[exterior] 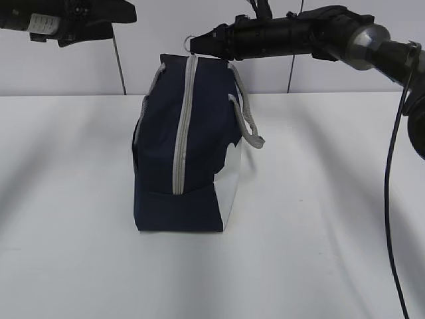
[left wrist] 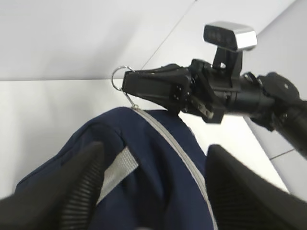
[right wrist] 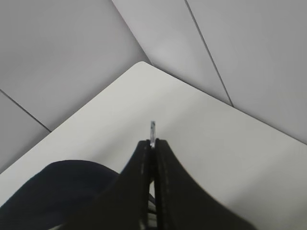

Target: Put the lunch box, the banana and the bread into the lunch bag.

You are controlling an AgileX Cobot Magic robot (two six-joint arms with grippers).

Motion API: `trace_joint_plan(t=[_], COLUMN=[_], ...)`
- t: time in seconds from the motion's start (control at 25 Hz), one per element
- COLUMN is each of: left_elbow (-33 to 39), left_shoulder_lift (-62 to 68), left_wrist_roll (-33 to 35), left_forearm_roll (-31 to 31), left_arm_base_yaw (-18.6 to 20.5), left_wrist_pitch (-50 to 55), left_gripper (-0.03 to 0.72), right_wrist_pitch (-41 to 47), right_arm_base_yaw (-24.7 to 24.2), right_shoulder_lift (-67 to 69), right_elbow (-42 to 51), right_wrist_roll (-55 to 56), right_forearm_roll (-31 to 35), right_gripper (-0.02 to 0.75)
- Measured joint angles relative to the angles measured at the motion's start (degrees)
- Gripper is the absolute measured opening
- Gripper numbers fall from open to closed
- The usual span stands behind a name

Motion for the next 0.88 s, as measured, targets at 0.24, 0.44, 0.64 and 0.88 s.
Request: trace_joint_plan(t=[0.24,0.44,0.64,0.88], left_elbow=[-7.37,-10.56,-11.22,-11.52], left_shoulder_lift=[8.44,12.94,14.16,15.73], left_wrist_roll=[-7.69,-11.93,-12.65,-13.61], left_forearm_roll=[-0.38,-0.19,0.06,0.18], left_arm_base_yaw=[0.07,-0.71,-2.96,-3.20], left_wrist_pitch=[1.44,2.70,2.16,1.26], left_gripper=[0.456,0.448,0.434,0.407], right_wrist_pitch=[0.00,0.00,0.00,0.00], right_arm_base_yaw=[0.00,0.00,0.00,0.00], right_shoulder_lift=[0.00,0.00,0.00,0.00], right_elbow=[0.00,0.00,0.00,0.00], right_wrist_roll=[0.09,0.09,0.09,0.09], right_forearm_roll=[0.00,0.00,-0.04,-0.04], right_gripper=[-0.016,-0.016,-0.016,-0.016])
